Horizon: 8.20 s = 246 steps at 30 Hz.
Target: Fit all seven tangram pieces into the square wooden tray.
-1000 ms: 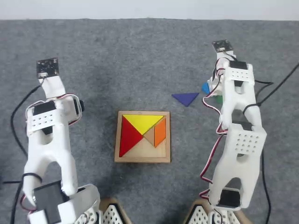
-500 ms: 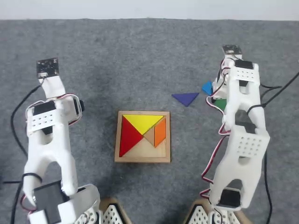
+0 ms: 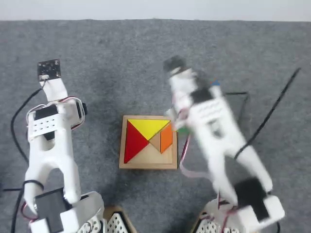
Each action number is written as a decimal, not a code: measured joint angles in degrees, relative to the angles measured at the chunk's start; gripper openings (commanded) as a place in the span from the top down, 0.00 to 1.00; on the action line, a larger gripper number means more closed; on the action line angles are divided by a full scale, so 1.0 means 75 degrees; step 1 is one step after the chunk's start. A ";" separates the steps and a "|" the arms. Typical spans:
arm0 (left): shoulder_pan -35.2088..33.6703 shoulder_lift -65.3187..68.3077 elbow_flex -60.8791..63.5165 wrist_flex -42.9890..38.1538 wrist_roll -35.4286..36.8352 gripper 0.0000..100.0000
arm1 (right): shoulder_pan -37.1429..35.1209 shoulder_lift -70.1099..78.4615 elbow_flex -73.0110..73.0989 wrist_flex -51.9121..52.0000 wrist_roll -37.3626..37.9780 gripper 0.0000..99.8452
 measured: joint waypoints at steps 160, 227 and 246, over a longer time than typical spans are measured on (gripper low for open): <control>-0.0070 0.0000 0.0035 -0.0035 0.0000 0.81 | -0.1055 -0.0563 0.3305 -0.3141 -0.0504 0.75; -0.0070 0.0000 0.0164 -0.0035 0.0000 0.81 | 0.2391 0.5978 -0.5650 0.2215 0.4607 0.96; -0.0070 0.0000 0.0164 -0.0035 -0.0012 0.81 | 0.2204 0.2590 -0.4067 0.2790 0.2520 0.75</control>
